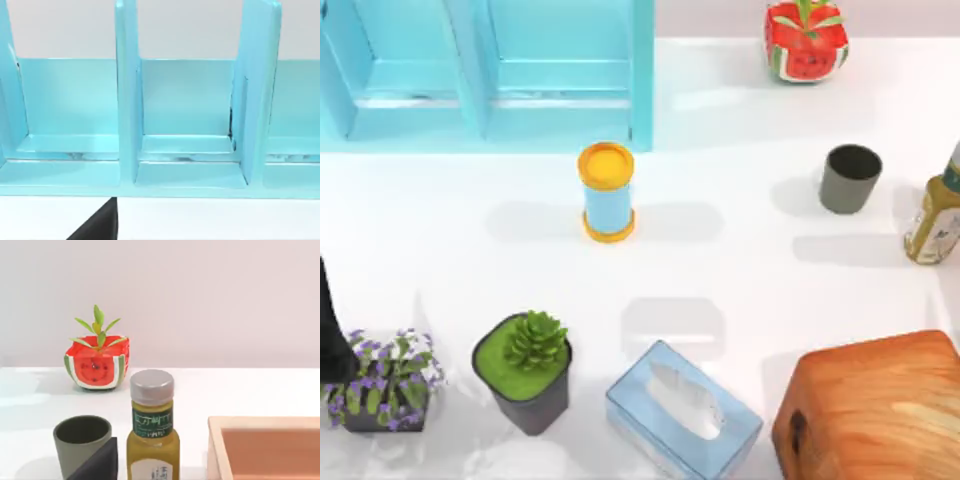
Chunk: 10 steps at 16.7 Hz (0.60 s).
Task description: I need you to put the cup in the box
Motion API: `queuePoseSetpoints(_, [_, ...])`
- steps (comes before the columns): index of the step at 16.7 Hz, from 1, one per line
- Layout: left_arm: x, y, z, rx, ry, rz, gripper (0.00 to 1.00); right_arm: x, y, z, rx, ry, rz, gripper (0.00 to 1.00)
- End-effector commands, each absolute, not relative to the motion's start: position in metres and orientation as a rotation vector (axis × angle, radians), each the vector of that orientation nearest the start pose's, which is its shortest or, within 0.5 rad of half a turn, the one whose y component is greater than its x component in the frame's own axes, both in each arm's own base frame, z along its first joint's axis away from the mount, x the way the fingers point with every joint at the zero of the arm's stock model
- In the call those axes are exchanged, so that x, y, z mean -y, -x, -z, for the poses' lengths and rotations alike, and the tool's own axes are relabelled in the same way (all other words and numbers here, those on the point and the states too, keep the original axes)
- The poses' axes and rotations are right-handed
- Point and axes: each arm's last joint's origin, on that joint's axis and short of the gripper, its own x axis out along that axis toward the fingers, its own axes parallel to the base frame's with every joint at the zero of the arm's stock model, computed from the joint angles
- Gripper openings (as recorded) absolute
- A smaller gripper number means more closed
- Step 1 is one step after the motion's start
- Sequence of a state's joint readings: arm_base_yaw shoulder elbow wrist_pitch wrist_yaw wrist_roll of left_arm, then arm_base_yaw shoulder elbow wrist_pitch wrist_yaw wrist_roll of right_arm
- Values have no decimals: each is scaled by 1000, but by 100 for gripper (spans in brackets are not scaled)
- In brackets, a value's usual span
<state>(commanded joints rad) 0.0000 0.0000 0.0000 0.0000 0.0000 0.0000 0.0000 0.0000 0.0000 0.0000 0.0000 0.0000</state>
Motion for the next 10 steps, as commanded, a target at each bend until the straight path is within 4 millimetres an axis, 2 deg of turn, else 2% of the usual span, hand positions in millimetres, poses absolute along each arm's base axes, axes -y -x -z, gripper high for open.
queuePoseSetpoints(3, [1,-106,-160,0,0,0,100,1,-106,-162,-5,-2,1,100])
queuePoseSetpoints(5, [1,-106,-160,0,0,0,100,1,-106,-170,-36,-9,5,100])
queuePoseSetpoints(10, [1,-106,-160,0,0,0,100,1,-118,-213,-257,-39,23,100])
